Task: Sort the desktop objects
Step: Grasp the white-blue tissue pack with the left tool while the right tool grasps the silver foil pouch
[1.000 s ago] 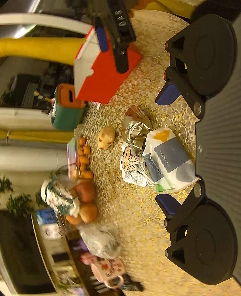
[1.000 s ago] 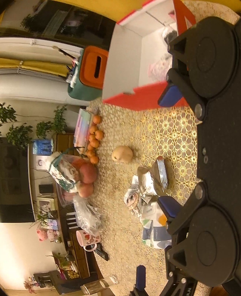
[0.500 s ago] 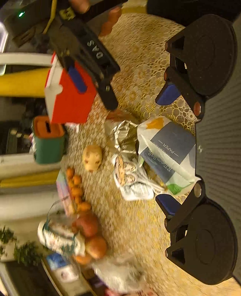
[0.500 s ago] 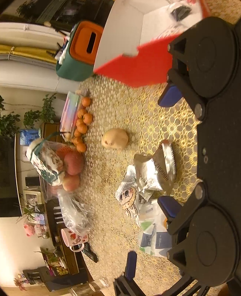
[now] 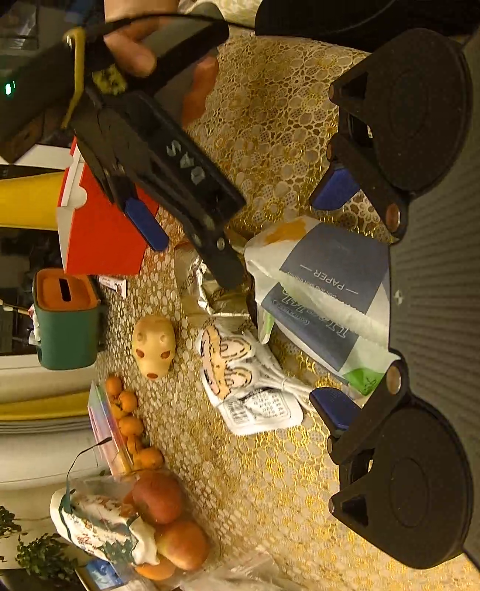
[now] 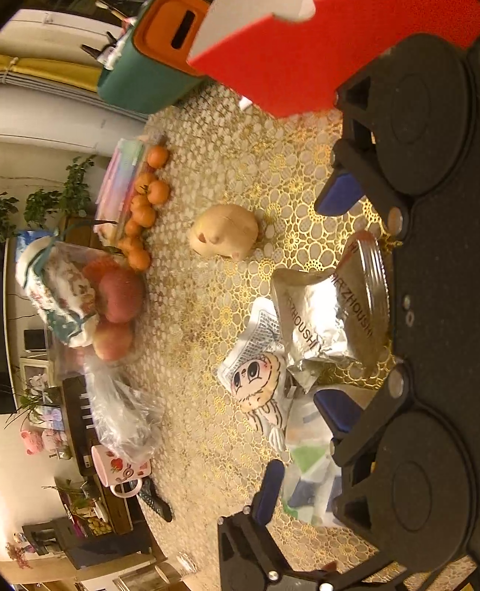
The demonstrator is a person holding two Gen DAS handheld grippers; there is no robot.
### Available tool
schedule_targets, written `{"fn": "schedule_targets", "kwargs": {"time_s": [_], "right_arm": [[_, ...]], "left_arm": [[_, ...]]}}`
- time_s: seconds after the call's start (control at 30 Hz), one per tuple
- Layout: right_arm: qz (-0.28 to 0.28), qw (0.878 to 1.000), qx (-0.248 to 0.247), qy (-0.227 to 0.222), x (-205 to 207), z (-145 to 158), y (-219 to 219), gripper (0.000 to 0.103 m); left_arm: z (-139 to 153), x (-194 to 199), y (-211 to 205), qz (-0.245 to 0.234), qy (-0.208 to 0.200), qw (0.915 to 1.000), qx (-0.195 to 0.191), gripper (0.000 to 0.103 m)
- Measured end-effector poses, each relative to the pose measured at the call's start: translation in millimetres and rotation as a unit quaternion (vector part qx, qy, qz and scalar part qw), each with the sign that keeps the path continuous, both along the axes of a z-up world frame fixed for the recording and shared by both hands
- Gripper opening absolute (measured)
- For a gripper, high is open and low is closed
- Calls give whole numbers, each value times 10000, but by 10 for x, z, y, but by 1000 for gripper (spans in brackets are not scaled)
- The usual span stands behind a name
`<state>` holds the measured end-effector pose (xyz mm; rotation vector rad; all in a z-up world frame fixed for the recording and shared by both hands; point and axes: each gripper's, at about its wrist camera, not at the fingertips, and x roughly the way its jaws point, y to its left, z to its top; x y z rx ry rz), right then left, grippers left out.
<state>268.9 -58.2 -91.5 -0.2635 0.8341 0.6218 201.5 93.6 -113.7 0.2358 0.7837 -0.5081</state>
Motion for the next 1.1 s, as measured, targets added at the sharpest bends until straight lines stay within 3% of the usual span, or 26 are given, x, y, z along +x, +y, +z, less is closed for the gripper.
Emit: {"fn": "schedule_targets", "kwargs": {"time_s": [0.27, 0.43, 0.53, 0.77, 1.1], "right_arm": [[-150, 9993, 44, 329, 89, -140, -45, 83], [-85, 9996, 21, 267, 46, -146, -61, 80], [-80, 9996, 29, 259, 27, -147, -61, 77], [-146, 9997, -15, 181, -33, -125, -101, 73], [-276, 9995, -81, 94, -162, -30, -287, 72]], "left_arm": [[-61, -78, -69, -144, 95, 9999, -3, 101], [-92, -124, -102, -39, 133, 9999, 3, 100], [-82, -128, -105, 115, 108, 9999, -23, 96], [-34, -149, -122, 463, 64, 9989, -53, 73], [31, -190, -176, 909, 106, 9957, -140, 57]]}}
